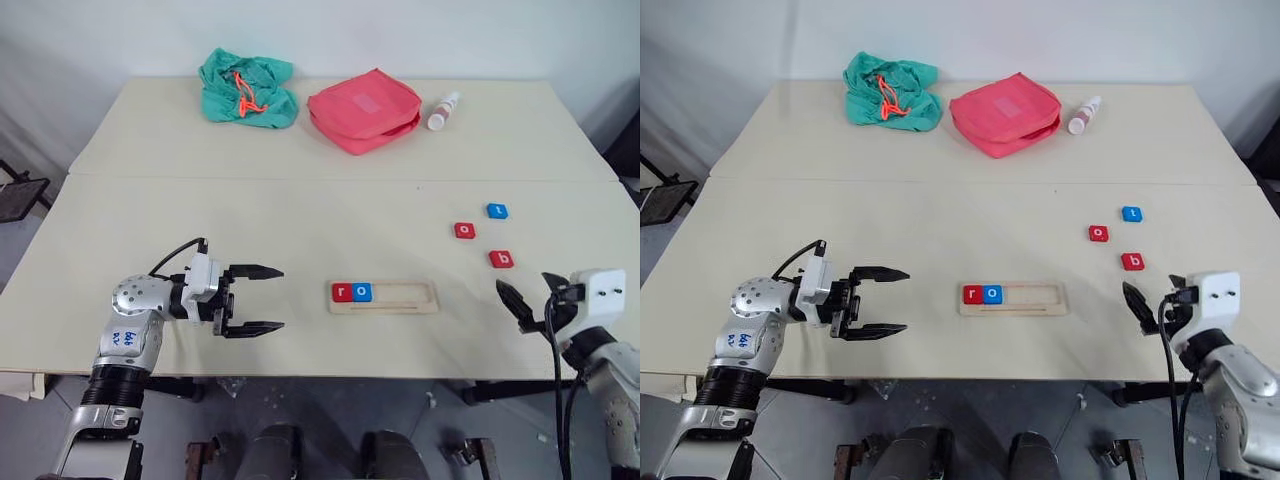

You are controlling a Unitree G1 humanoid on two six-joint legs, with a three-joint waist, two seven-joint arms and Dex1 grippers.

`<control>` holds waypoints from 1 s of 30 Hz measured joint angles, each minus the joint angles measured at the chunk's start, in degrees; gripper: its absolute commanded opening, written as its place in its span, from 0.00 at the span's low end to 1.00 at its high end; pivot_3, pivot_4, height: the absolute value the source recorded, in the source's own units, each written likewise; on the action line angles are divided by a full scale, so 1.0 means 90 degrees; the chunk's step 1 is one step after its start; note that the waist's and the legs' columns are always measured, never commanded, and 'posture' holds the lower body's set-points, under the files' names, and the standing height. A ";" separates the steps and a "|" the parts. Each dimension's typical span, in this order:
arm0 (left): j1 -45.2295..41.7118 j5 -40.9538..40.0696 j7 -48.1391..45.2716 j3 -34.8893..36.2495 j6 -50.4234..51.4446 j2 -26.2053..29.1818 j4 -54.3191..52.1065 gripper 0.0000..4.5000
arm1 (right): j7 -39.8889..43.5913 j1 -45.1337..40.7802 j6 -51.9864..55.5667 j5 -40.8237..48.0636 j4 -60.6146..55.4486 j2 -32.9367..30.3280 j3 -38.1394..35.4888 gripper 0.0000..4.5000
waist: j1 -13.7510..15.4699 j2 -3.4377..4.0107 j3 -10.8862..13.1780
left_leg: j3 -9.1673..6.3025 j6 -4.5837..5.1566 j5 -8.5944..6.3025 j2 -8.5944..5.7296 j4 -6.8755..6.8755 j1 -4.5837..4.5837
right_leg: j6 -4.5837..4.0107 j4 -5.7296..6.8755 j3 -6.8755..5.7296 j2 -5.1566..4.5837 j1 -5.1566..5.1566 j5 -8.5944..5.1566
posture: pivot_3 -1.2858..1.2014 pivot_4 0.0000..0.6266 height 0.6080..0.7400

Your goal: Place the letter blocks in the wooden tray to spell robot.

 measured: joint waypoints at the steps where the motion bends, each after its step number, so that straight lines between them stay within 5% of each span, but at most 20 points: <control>1: 0.0037 -0.0001 0.0025 -0.0002 0.0002 -0.0002 -0.0081 1.00 | -0.0024 -0.0178 0.0090 -0.0015 0.0145 -0.0010 0.0071 1.00 | 0.0009 -0.0001 0.0000 | -0.0004 0.0000 0.0000 0.0000 0.0001 0.0000 | 0.0000 0.0001 -0.0001 0.0000 0.0002 0.0000 | 0.52 0.24 1.00; 16: 0.0483 -0.0007 0.0492 -0.0024 0.0189 -0.0053 -0.0808 1.00 | -0.0161 -0.1846 -0.0435 -0.0795 0.2580 -0.0013 0.0660 1.00 | -0.0041 0.0002 0.0001 | -0.0003 0.0001 0.0001 0.0000 0.0001 -0.0001 | 0.0000 0.0002 -0.0002 -0.0001 0.0001 0.0000 | 0.52 0.24 1.00; 19: 0.0504 -0.0007 0.0510 -0.0023 0.0212 -0.0020 -0.0828 1.00 | -0.0164 -0.1850 -0.0462 -0.0786 0.2605 -0.0013 0.0662 0.86 | -0.0036 0.0002 0.0001 | -0.0003 0.0001 0.0001 0.0001 0.0001 -0.0001 | 0.0000 0.0002 -0.0001 0.0000 0.0001 0.0000 | 0.52 0.24 1.00; 26: 0.0512 -0.0016 0.0470 -0.0024 0.0217 0.0030 -0.0831 1.00 | -0.0236 -0.1588 -0.0353 -0.0742 0.2198 0.0067 0.0661 0.37 | 0.0010 0.0002 0.0001 | -0.0005 0.0001 0.0001 -0.0001 0.0001 -0.0001 | 0.0000 0.0001 -0.0001 -0.0001 0.0001 0.0000 | 0.52 0.24 1.00; 30: 0.0485 -0.0016 0.0342 -0.0024 0.0184 0.0061 -0.0716 1.00 | -0.0436 -0.1258 -0.0303 -0.0745 0.1686 0.0206 0.0660 0.32 | 0.0008 0.0003 0.0001 | -0.0004 0.0001 0.0001 -0.0001 0.0000 -0.0002 | 0.0000 0.0000 -0.0001 0.0000 0.0000 0.0000 | 0.52 0.24 1.00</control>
